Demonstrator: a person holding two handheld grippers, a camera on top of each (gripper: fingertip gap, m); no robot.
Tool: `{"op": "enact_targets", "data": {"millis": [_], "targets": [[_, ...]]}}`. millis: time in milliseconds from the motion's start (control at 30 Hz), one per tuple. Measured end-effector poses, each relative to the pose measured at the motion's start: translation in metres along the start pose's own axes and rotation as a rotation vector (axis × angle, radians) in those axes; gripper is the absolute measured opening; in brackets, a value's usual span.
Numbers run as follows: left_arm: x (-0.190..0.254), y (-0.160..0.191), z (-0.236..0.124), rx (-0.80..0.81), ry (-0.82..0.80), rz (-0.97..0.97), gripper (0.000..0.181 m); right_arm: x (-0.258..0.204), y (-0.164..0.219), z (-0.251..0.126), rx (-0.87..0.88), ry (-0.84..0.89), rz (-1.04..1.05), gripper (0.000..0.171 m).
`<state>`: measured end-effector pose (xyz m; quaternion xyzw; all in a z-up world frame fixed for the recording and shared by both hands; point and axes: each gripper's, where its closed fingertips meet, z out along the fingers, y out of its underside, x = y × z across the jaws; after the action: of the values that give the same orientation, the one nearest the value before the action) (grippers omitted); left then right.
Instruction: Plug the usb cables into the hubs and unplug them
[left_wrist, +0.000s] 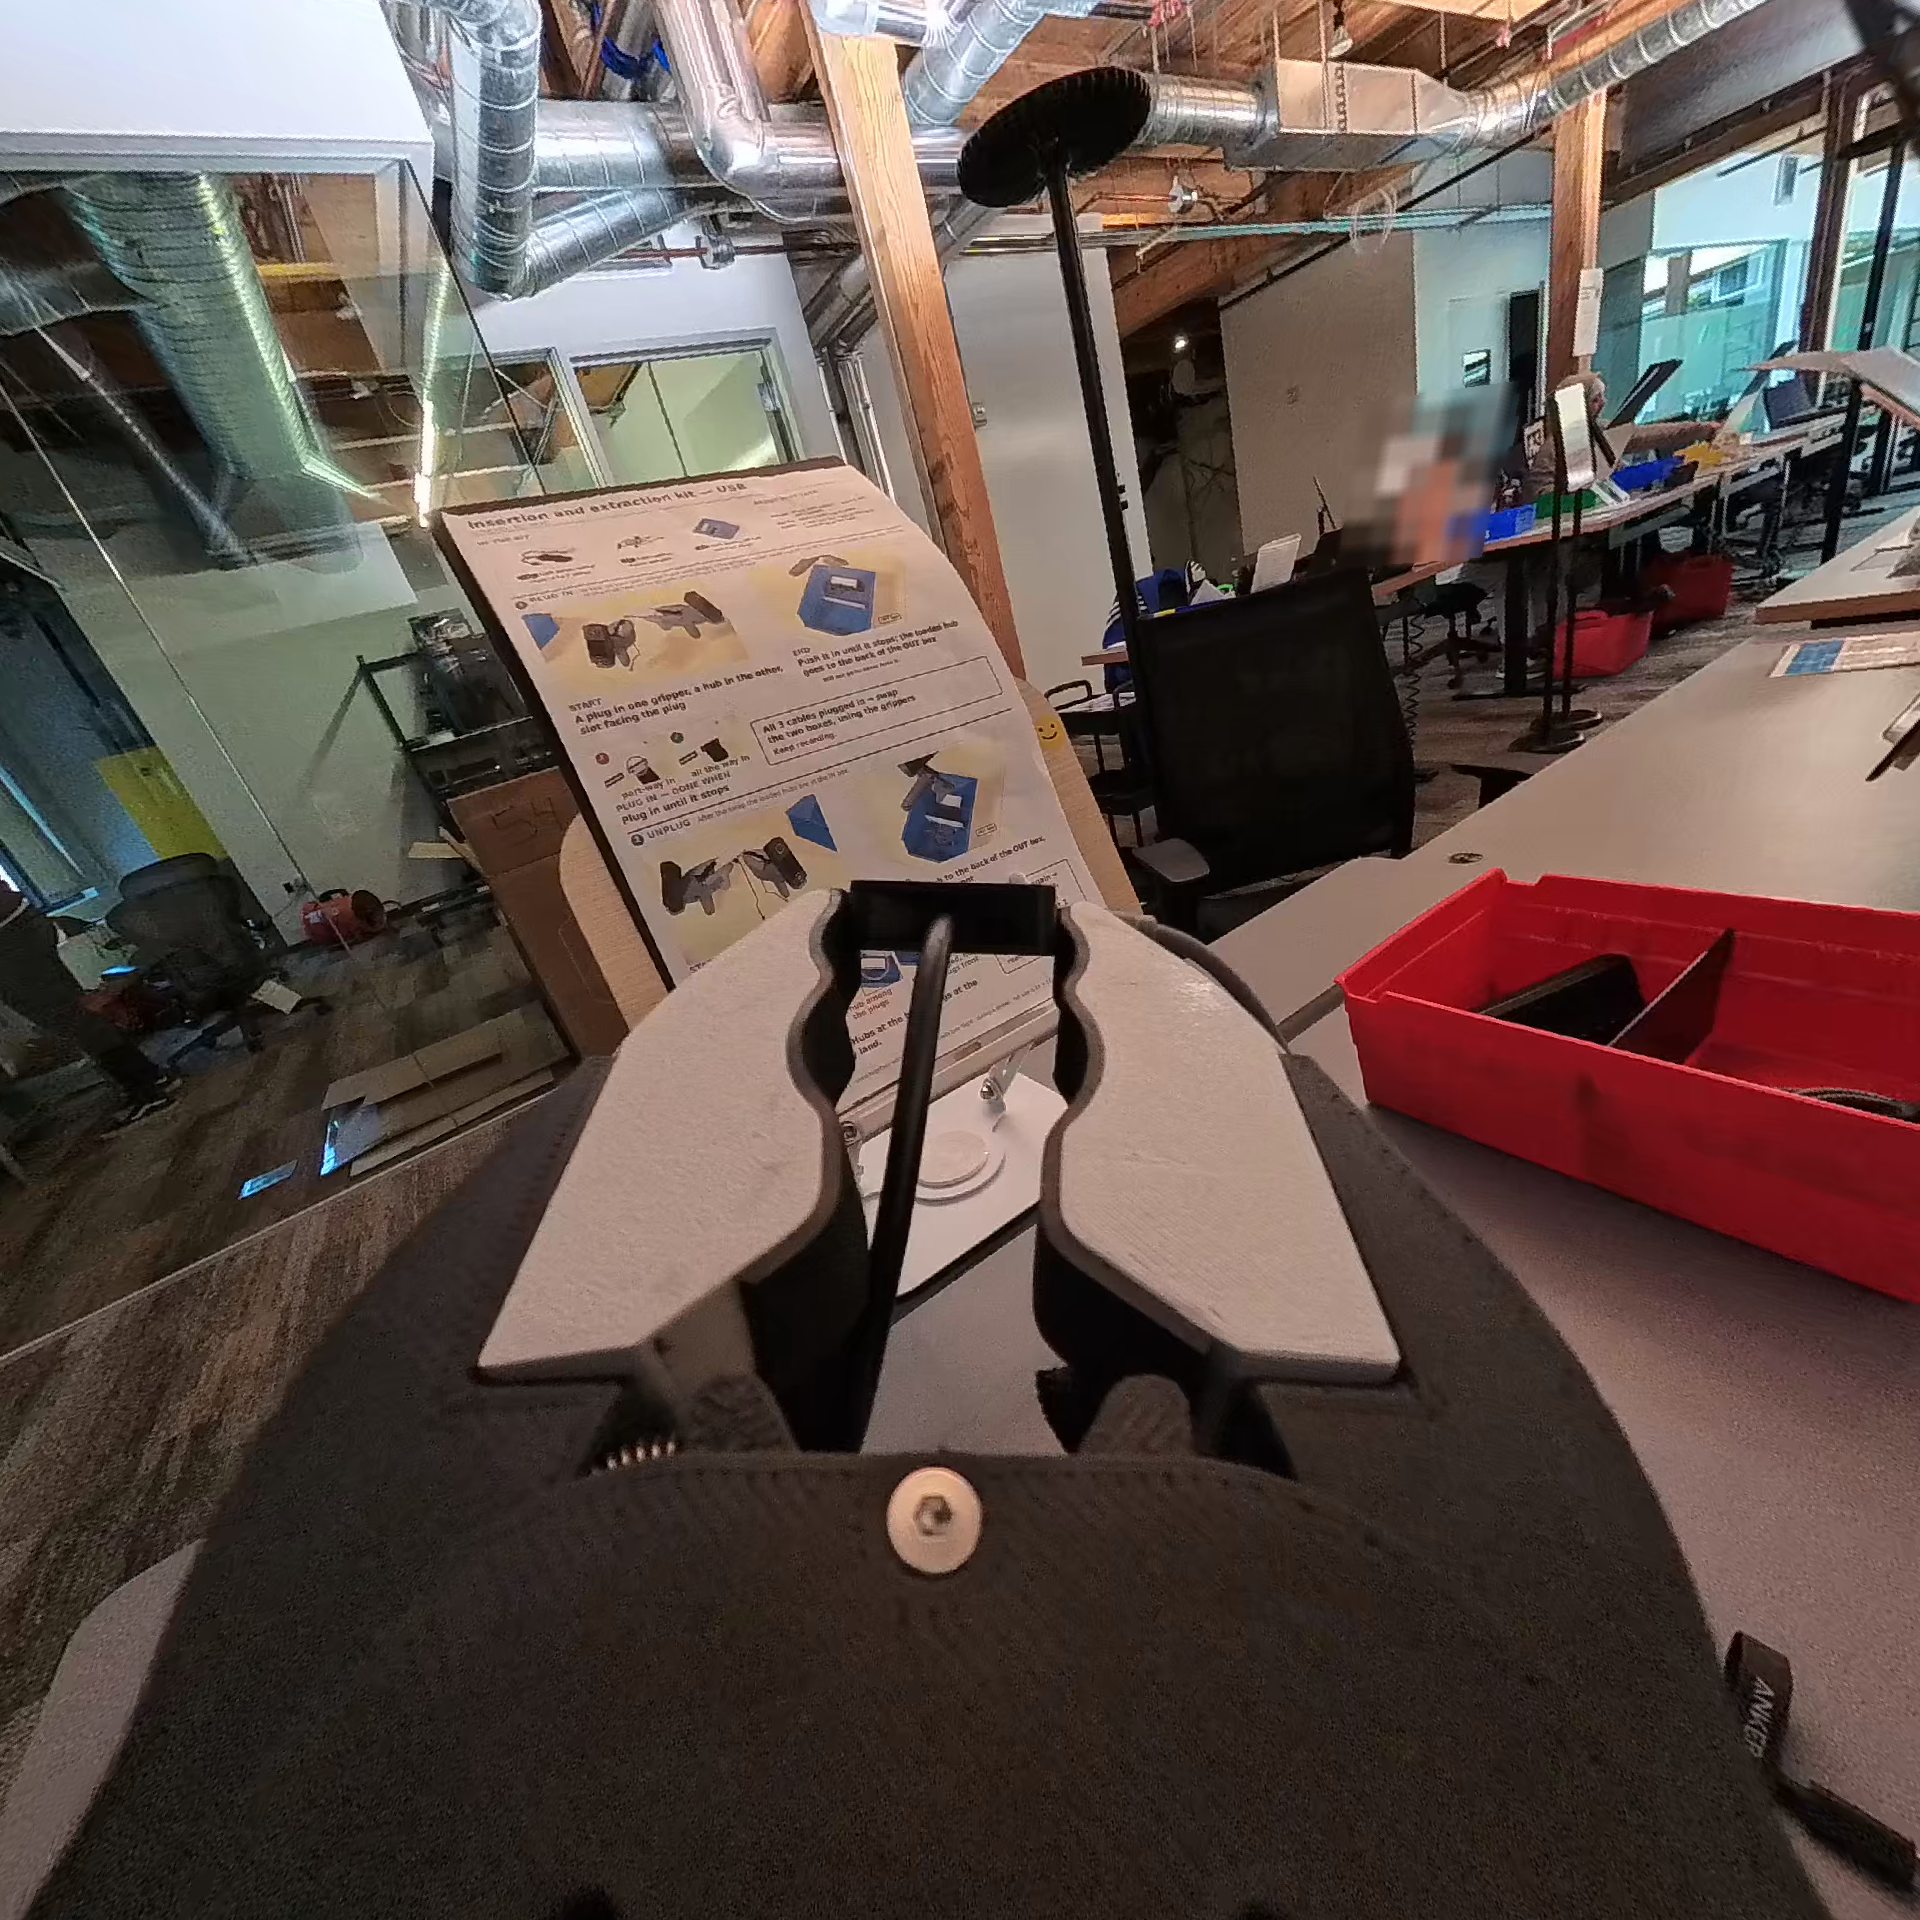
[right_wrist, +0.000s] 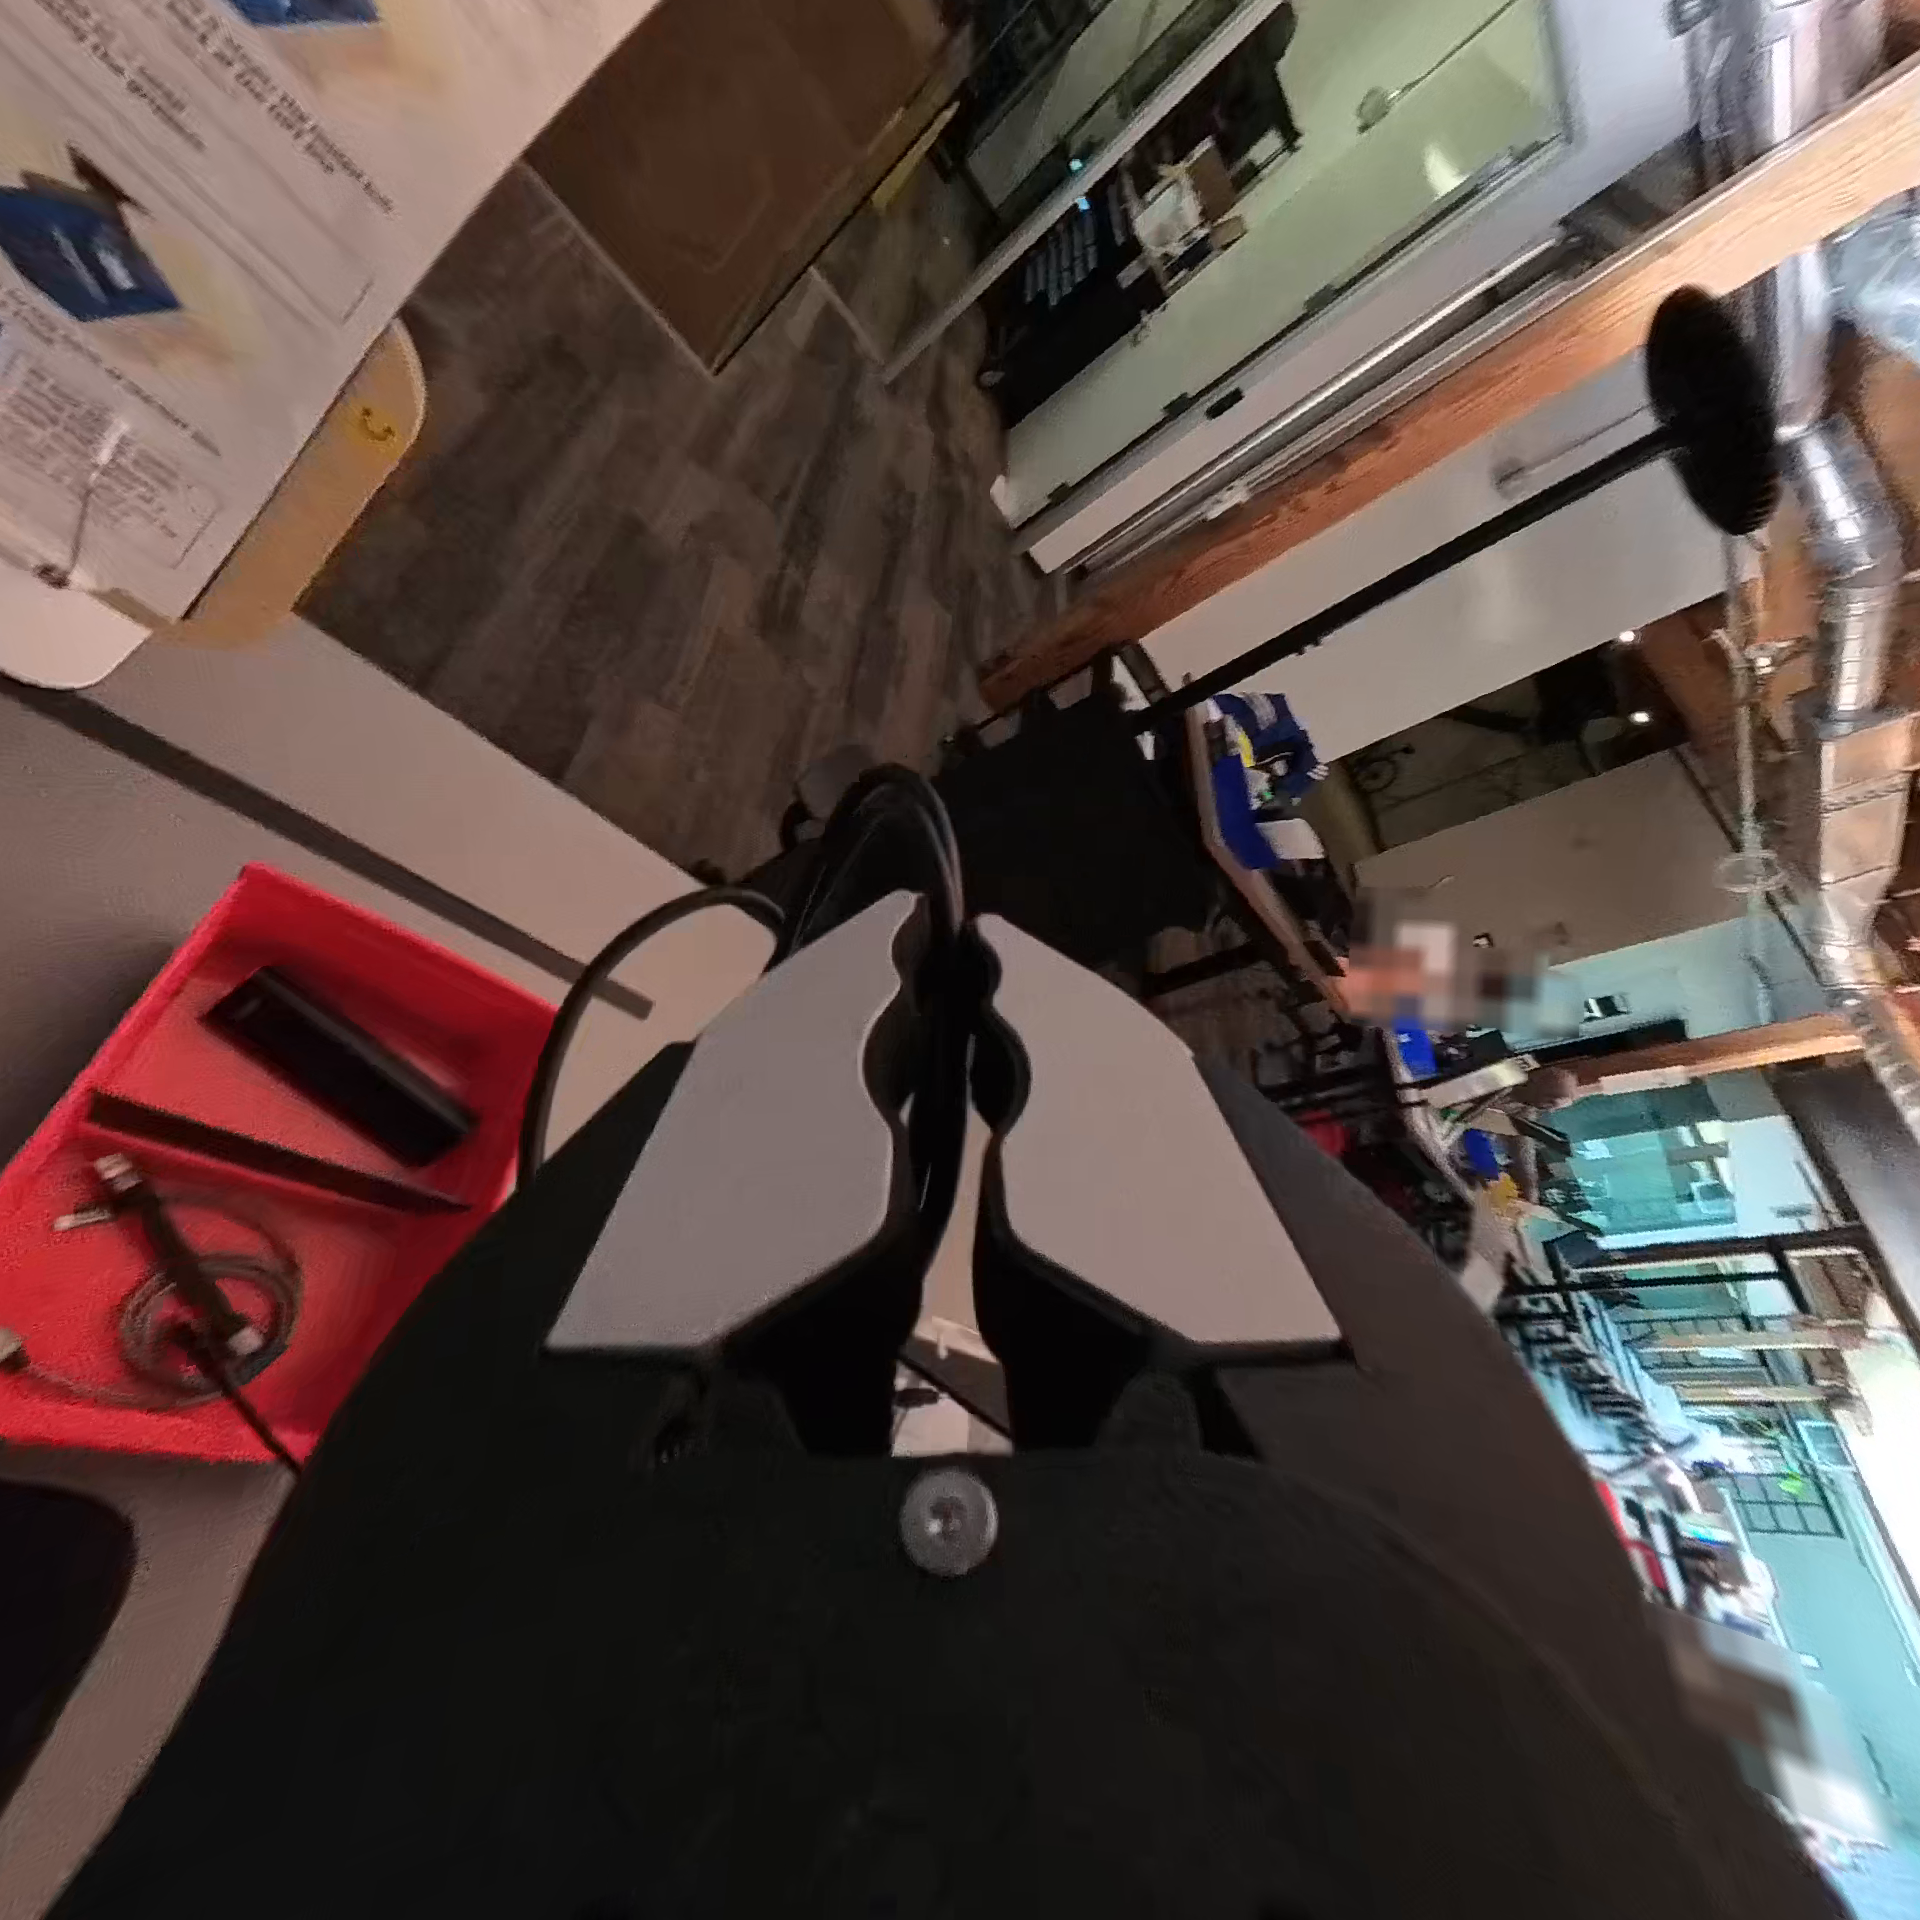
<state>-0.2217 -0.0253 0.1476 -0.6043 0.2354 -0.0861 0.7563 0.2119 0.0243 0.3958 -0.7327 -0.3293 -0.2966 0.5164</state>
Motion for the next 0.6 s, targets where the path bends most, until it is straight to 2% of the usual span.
{"op": "enact_targets", "data": {"millis": [200, 400, 600], "targets": [[-0.004, 0.004, 0.002, -0.010, -0.006, -0.010, 0.035, -0.070, 0.012, 0.020, 0.050, -0.296, 0.049, 0.005], [-0.002, 0.004, 0.003, -0.014, -0.010, 0.000, 0.035, -0.103, -0.003, 0.014, 0.129, -0.473, 0.077, 0.005], [-0.001, 0.005, 0.004, -0.012, -0.007, 0.003, 0.035, -0.155, 0.018, 0.004, 0.046, -0.718, -0.043, 0.006]]}}
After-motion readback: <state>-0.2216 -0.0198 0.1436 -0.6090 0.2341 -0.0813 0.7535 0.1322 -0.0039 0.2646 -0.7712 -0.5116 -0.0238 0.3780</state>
